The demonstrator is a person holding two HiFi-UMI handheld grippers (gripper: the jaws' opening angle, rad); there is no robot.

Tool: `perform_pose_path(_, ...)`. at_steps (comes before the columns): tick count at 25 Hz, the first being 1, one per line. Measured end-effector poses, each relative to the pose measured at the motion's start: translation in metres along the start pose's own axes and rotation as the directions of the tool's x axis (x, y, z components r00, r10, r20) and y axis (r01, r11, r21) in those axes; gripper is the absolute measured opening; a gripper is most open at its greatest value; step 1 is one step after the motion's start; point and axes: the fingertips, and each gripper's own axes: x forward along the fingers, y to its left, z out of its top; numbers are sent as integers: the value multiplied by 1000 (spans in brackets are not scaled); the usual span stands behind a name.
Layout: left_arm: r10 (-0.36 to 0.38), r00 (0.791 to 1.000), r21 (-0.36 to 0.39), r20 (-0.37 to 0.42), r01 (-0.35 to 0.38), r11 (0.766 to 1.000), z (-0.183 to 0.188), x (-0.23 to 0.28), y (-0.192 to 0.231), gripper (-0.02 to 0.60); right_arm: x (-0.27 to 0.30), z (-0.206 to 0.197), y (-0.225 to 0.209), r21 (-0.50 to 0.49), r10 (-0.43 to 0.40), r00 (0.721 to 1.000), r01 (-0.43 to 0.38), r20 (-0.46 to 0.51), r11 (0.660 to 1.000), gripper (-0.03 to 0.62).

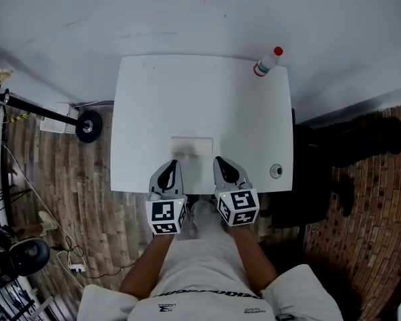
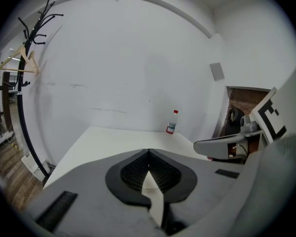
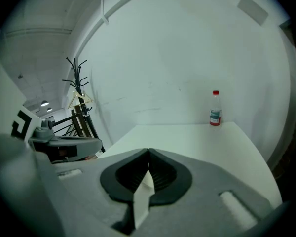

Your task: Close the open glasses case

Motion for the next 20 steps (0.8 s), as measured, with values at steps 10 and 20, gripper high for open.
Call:
perform_pose_path(10, -28, 999, 24, 44, 27, 999, 41, -19, -12, -3, -26, 37, 10, -15, 7, 998, -6, 63, 1000, -5)
perform_pose_path(20, -68, 994, 69, 87, 62, 996, 75, -29, -33, -3, -50, 62, 9, -32, 2, 994, 2, 109, 999, -5)
